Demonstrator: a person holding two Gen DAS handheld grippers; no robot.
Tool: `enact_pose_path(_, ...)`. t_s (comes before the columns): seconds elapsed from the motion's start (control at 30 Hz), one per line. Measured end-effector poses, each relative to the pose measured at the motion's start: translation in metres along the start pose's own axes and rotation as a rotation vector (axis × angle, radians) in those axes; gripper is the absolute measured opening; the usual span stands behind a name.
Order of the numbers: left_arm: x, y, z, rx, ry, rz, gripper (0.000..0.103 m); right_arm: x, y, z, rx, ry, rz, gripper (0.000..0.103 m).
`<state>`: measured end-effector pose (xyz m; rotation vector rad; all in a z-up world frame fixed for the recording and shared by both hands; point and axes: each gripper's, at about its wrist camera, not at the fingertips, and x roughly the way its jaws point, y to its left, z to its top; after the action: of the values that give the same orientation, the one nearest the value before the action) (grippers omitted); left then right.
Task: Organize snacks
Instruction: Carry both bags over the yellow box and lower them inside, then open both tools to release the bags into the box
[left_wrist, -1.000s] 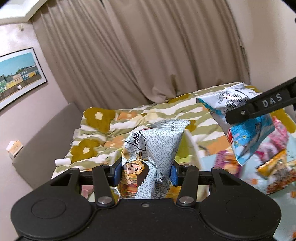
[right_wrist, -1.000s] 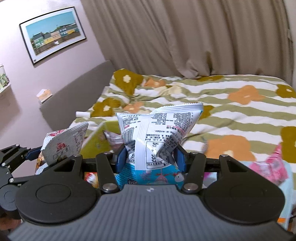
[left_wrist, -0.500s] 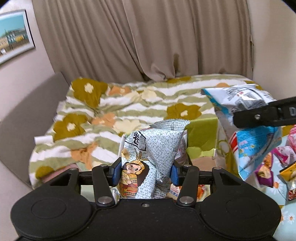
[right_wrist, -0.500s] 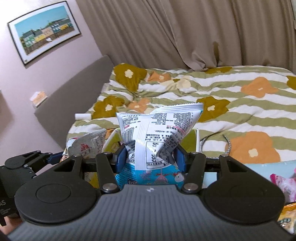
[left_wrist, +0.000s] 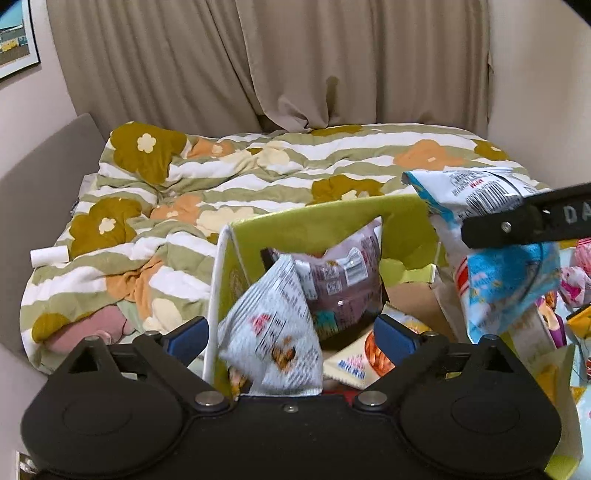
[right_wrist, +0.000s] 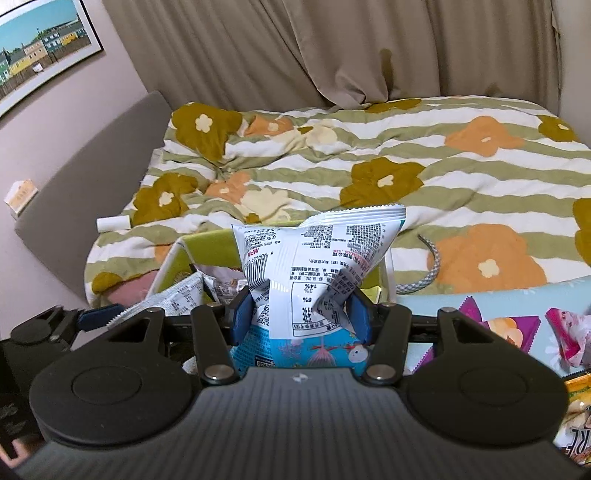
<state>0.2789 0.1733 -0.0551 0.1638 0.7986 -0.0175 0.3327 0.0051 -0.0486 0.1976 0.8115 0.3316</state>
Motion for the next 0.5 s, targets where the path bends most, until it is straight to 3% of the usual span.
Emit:
enact_pose_path(0.4,-0.026,0.004,-0.002,-0.064,-0.016,0.039,0.099,0.016,0.006,0.01,-0.013,0.017,0.065,0.072)
enact_pose_path(0.47,-0.025,0.002,-0.004,-0.062,-0.005,0.055,0.099,0.024,0.004,0.01,-0.001,0.027,0.076,0.085)
enact_pose_path(0.5,-0.025,0.001,-0.005,-0.062,0.0,0.059,0.099,0.026,0.002,0.01,0.013,0.028,0.078,0.103)
